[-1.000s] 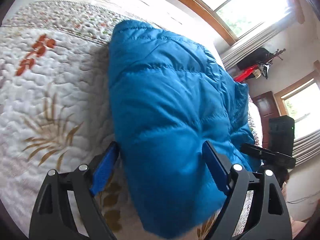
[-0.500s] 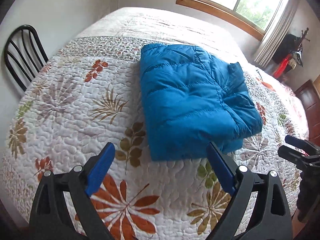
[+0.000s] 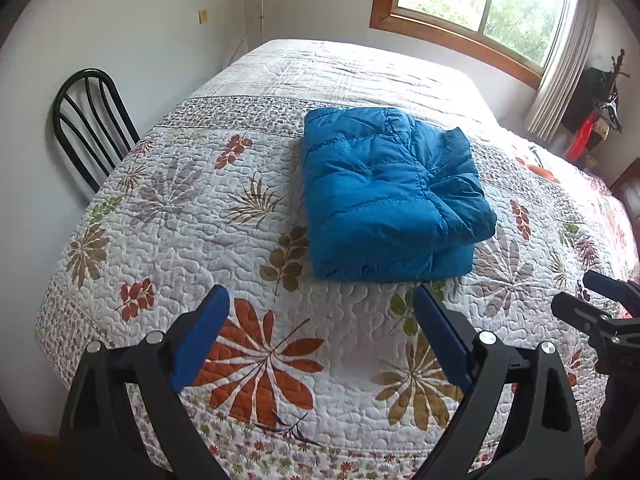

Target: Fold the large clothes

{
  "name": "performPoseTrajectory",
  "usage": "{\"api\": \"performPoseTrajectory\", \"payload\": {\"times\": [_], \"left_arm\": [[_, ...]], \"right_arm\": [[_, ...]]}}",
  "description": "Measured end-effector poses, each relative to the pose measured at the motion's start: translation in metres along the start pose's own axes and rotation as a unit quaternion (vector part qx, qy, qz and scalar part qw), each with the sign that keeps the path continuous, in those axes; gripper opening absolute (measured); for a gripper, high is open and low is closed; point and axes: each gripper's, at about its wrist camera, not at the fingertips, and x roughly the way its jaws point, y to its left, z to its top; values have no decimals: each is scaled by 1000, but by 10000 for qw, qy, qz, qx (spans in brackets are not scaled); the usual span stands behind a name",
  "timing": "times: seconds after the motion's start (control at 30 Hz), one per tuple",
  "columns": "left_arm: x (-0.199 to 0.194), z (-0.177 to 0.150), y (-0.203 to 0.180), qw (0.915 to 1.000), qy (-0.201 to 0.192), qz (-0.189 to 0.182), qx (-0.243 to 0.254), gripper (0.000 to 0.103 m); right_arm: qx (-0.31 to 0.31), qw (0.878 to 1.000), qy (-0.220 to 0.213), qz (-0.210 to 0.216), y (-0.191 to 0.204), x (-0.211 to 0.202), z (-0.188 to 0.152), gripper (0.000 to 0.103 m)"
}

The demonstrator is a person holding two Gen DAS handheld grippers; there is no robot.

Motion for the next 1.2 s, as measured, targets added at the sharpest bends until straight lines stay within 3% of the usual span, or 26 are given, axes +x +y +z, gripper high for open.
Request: {"api": "performPoseTrajectory", "payload": {"times": [0.57, 1.2], "left_arm": [[-34, -19, -6, 9997, -147, 181, 16, 92], [-40, -23, -5, 9994, -208, 255, 52, 92]], "right_arm": [[-62, 9997, -166, -184, 8, -30, -17, 99], [-134, 9995, -178, -236, 10, -35, -20, 99]]}}
